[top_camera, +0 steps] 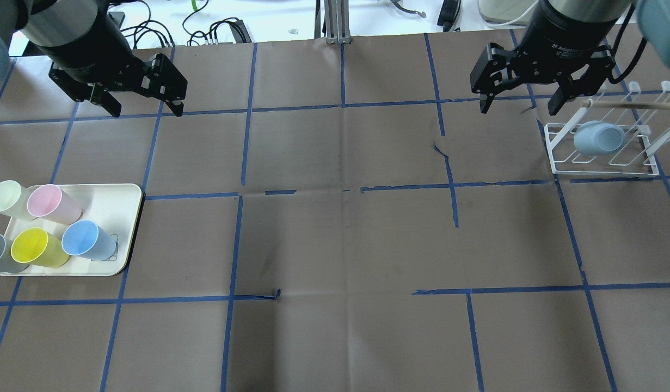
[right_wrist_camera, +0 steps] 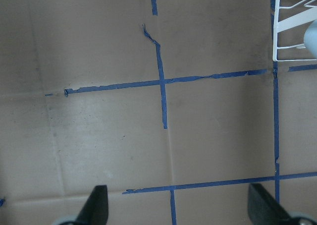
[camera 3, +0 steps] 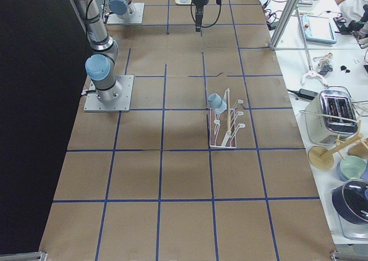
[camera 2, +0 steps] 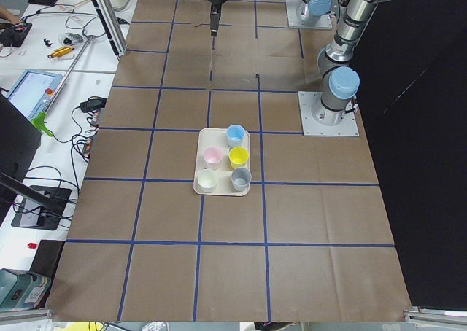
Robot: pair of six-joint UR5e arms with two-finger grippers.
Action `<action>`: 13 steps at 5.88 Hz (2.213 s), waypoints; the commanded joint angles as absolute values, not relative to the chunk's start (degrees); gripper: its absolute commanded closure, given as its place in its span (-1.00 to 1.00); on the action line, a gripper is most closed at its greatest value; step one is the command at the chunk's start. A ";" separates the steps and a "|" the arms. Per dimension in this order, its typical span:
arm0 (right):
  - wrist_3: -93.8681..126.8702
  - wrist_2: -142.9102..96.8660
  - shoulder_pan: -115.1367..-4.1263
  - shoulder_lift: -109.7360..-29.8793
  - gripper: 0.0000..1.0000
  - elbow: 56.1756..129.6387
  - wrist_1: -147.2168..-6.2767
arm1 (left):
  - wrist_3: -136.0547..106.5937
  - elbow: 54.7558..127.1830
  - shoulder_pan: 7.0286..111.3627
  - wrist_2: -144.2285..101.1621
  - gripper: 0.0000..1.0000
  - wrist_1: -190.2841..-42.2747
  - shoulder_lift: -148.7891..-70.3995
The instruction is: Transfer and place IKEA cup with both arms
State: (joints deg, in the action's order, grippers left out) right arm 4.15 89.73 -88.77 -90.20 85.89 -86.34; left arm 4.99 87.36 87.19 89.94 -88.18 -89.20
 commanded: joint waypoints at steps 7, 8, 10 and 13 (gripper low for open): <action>-8.81 91.93 -77.60 -89.12 -1.00 86.13 -89.12 | 5.01 87.36 87.19 89.65 -0.96 -88.15 -89.30; -20.45 91.93 -69.08 -89.03 -1.00 86.39 -90.51 | 5.10 87.36 87.19 89.65 -0.96 -88.15 -89.30; -34.31 91.67 -59.97 -84.23 -1.00 86.92 -94.22 | 5.10 87.36 87.19 89.65 -0.96 -88.15 -89.30; -32.79 91.05 -60.20 -84.20 -1.00 101.02 -112.34 | 5.19 87.45 87.19 89.65 -0.96 -88.15 -89.21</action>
